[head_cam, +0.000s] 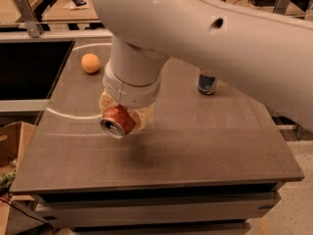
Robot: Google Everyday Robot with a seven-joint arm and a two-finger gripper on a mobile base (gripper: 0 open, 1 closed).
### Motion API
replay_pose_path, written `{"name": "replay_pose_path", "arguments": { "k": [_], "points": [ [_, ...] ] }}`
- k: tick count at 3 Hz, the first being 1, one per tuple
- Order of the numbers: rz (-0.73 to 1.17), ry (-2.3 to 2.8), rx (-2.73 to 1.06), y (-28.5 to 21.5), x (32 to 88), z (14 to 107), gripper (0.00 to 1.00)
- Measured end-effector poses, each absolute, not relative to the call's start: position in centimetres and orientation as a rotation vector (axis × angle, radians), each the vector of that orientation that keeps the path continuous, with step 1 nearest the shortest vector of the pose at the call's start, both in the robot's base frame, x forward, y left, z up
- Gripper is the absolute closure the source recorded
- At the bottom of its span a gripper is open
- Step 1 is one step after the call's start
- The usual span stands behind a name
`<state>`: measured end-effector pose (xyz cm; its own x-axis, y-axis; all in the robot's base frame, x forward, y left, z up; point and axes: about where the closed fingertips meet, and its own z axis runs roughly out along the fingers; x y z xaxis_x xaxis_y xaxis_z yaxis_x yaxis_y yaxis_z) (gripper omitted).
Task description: Knock coke can over
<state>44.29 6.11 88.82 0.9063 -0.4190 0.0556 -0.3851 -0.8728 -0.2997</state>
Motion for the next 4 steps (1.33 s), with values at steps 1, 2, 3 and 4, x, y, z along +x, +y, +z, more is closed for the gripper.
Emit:
{"name": "replay_pose_path", "arguments": {
  "k": [1,2,3,4],
  "points": [
    [-0.24,0.57,-2.75,6.2,45.1,87.1,1.0],
    [-0.213,0.561,-2.726,6.3,45.6,85.0,1.0],
    [-0.176,0.561,-2.714,6.2,45.8,83.7,1.0],
    [-0.104,0.656,-2.723,5.6,47.0,82.9,0.85]
  ]
}}
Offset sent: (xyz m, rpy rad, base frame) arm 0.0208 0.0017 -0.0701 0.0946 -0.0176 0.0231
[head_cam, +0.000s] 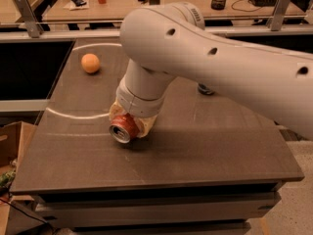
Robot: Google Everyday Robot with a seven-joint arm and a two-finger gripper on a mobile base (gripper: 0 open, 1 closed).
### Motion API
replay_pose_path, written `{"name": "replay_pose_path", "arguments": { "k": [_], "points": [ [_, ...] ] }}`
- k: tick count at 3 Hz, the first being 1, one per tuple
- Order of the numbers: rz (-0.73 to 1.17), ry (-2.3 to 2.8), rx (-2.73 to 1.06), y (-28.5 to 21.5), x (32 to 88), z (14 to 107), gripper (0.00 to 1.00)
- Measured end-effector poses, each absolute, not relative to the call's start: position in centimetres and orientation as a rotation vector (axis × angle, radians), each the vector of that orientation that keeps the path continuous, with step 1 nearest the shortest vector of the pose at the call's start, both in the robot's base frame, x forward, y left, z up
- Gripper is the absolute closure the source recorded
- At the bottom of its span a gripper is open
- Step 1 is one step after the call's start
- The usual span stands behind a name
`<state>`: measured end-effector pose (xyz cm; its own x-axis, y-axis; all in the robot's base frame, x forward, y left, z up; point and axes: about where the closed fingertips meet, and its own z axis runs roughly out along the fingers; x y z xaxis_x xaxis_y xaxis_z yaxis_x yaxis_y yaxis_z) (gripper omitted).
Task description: Knock coke can over
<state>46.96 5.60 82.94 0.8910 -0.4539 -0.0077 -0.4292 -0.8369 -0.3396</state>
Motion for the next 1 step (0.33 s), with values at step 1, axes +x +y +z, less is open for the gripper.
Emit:
{"name": "replay_pose_path", "arguments": {
  "k": [1],
  "points": [
    [-0.08,0.74,-2.716,5.35,46.67,82.89,0.61]
  ]
}}
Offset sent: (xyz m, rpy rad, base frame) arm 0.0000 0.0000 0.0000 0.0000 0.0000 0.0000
